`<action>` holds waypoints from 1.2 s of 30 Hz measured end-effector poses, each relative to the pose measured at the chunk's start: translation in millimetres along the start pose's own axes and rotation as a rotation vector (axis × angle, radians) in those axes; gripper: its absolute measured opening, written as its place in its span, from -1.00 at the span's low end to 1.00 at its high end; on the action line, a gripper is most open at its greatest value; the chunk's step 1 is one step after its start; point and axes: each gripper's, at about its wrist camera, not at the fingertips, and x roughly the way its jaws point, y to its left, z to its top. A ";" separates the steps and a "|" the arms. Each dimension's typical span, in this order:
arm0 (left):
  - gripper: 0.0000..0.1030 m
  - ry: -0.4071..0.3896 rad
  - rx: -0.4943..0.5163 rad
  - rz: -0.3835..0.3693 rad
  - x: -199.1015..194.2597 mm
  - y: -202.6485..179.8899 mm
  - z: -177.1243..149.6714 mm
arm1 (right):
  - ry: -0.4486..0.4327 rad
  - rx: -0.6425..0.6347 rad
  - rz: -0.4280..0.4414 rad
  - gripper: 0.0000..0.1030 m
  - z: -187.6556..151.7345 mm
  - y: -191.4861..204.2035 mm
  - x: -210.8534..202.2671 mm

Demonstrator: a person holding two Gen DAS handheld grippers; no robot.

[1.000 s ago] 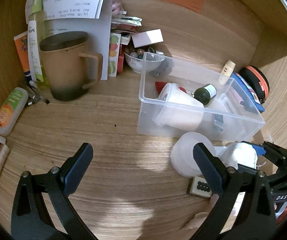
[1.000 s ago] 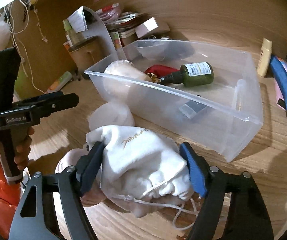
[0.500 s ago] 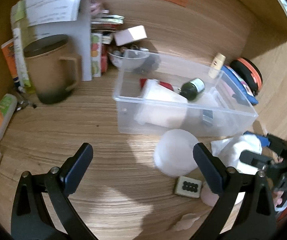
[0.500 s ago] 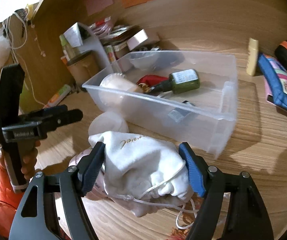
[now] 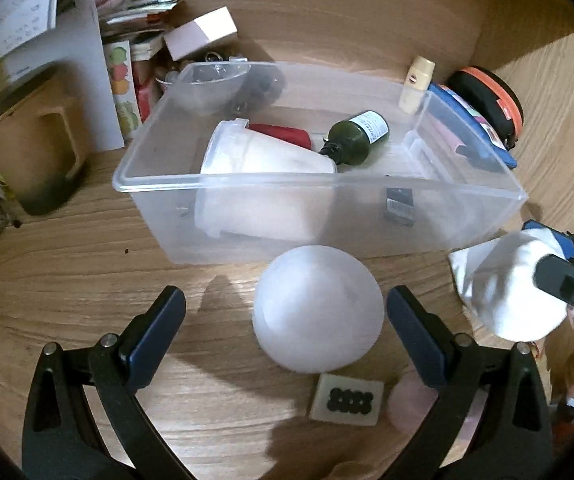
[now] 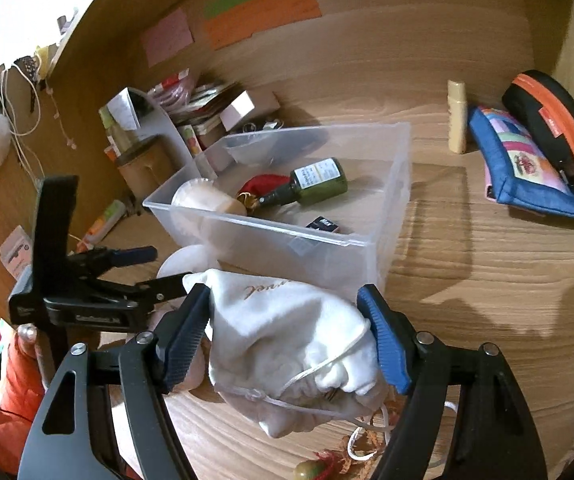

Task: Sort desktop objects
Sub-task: 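Grasp the white round lid with the left tool while the right tool lifts the cloth bag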

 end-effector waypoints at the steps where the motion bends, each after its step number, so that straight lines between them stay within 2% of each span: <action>1: 0.98 0.010 -0.007 -0.011 2.7 1.0 1.4 | -0.002 0.000 0.003 0.41 0.3 -0.9 -1.2; 5: 0.98 0.056 -0.066 -0.045 14.7 9.1 5.6 | -0.009 0.009 0.013 0.41 1.2 -3.4 -3.3; 10: 0.98 0.044 -0.071 -0.016 16.7 8.3 7.7 | -0.004 0.017 0.025 0.41 1.0 -5.3 -1.9; 13: 0.97 0.039 -0.049 0.053 20.6 6.7 9.3 | 0.001 0.020 0.032 0.41 1.3 -5.4 -0.9; 16: 0.94 0.038 -0.045 0.069 21.3 11.4 8.0 | 0.002 0.019 0.033 0.41 0.5 -4.3 -0.7; 18: 0.81 0.031 -0.047 0.073 19.1 14.8 6.7 | 0.000 0.017 0.031 0.41 0.3 -4.0 -0.9; 20: 0.48 0.023 -0.037 0.081 17.3 16.1 5.0 | -0.003 0.016 0.027 0.41 0.6 -4.2 -1.2; 22: 0.28 0.016 -0.016 0.126 16.8 14.6 3.2 | -0.006 0.021 0.029 0.41 2.0 -5.2 -1.5; 24: 0.26 0.006 0.001 0.150 15.1 15.5 0.7 | -0.009 0.038 0.045 0.41 3.9 -7.5 -2.0; 30: 0.26 -0.006 -0.032 0.139 9.4 24.3 -3.3 | -0.016 0.111 0.125 0.41 9.8 -16.8 -4.5; 36: 0.26 -0.034 -0.094 0.117 1.7 36.9 -3.6 | -0.050 0.120 0.116 0.41 17.1 -16.6 -15.8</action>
